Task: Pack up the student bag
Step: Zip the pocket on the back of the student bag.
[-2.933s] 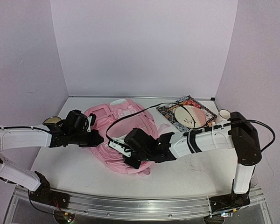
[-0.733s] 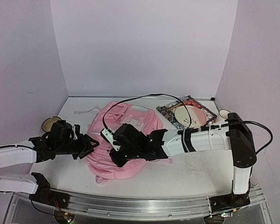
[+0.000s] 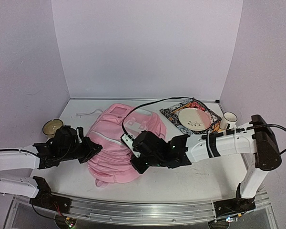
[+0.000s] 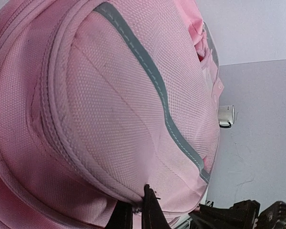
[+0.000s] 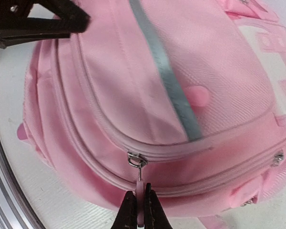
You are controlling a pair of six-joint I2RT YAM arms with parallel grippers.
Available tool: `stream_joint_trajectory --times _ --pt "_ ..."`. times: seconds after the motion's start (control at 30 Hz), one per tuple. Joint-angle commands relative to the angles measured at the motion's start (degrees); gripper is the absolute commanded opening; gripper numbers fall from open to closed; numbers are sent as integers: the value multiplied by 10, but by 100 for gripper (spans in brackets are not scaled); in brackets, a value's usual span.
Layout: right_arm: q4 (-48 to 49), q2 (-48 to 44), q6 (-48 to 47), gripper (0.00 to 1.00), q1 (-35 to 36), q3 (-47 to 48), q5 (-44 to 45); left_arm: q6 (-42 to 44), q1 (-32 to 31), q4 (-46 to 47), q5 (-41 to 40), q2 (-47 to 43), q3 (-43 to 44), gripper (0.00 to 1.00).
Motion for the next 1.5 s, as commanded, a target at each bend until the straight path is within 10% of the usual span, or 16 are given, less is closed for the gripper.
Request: stream_joint_trajectory --times 0.0,0.5,1.07,1.47 --pt "-48 -68 7 0 -43 -39 53 54 7 -62 -56 -19 12 0" --pt "-39 -30 10 2 -117 19 26 110 7 -82 64 -7 12 11" --pt "-75 -253 82 84 -163 -126 156 307 140 -305 -103 -66 202 98" --pt "-262 -586 219 98 -170 -239 330 358 148 -365 -265 -336 207 99"
